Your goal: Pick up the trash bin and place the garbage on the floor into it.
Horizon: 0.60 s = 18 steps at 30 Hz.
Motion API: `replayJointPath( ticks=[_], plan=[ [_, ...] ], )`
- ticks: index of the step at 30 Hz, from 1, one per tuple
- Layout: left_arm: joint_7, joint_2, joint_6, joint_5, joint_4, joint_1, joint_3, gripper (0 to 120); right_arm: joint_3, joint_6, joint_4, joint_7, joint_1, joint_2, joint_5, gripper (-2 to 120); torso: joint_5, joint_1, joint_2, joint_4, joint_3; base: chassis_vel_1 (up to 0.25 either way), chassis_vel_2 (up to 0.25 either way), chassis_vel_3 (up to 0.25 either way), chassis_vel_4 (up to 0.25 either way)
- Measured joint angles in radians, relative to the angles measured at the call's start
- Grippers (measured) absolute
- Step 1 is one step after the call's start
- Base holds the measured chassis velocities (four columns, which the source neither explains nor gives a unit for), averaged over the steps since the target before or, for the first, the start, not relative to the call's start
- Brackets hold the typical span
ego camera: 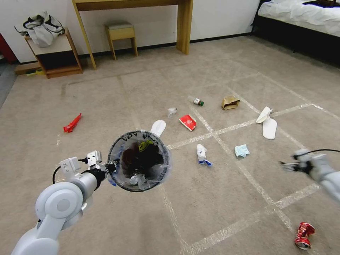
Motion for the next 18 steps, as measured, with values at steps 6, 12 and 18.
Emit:
replayJointPath(
  ticks=[6, 12, 18],
  plan=[
    [0.004, -0.011, 0.0, 0.012, -0.006, 0.011, -0.011, 0, 0.087, -0.091, -0.061, 0.038, -0.147, -0.003, 0.142, 100, 0.0004, 0.0, 0.0, -0.0005, 0.0, 0.0, 0.0, 0.0, 0.0],
    [0.004, -0.018, 0.0, 0.024, -0.025, 0.05, -0.054, 0, 0.114, -0.199, -0.024, 0.203, -0.23, 0.037, 0.449, 100, 0.0, 0.0, 0.0, 0.0004, 0.0, 0.0, 0.0, 0.0, 0.0],
    [0.004, -0.023, 0.0, 0.029, -0.021, 0.055, -0.059, 0, 0.121, -0.278, -0.035, 0.352, -0.222, 0.138, 0.622, 100, 0.0006, 0.0, 0.0, -0.0003, 0.0, 0.0, 0.0, 0.0, 0.0]
  ],
)
